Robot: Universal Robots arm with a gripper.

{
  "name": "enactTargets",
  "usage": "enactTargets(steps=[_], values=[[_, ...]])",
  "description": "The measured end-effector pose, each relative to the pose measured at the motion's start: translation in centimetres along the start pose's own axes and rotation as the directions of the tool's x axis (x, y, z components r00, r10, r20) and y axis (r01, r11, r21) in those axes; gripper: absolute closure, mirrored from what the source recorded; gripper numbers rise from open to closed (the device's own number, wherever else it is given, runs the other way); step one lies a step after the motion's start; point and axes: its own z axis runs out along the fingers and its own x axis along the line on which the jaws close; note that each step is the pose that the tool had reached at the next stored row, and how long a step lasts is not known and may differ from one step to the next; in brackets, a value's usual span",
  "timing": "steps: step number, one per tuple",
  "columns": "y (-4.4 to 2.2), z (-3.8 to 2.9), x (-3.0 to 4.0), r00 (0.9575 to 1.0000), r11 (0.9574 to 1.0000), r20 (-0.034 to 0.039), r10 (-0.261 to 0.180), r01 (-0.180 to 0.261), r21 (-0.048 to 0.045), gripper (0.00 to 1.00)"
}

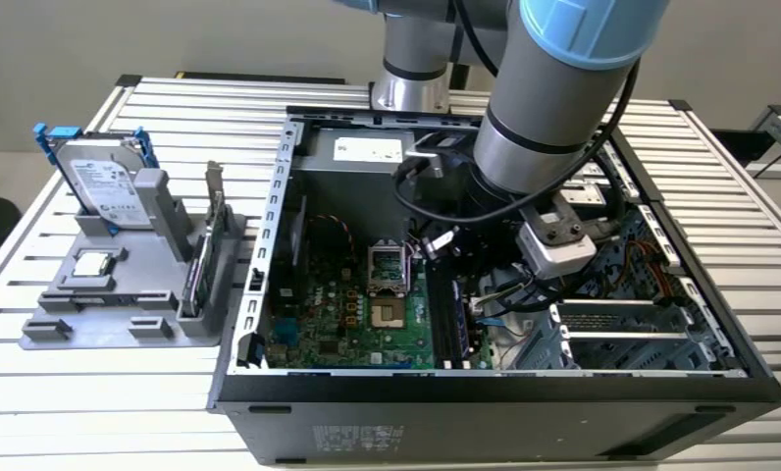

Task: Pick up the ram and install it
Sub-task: 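Press down the ram until it locks into place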

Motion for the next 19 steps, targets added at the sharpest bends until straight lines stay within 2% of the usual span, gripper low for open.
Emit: enactTargets(steps=[19], values=[[0.0, 0.0, 0.0, 0.9976, 0.9976, 0.002, -0.07, 0.07, 0.0005, 1.0]])
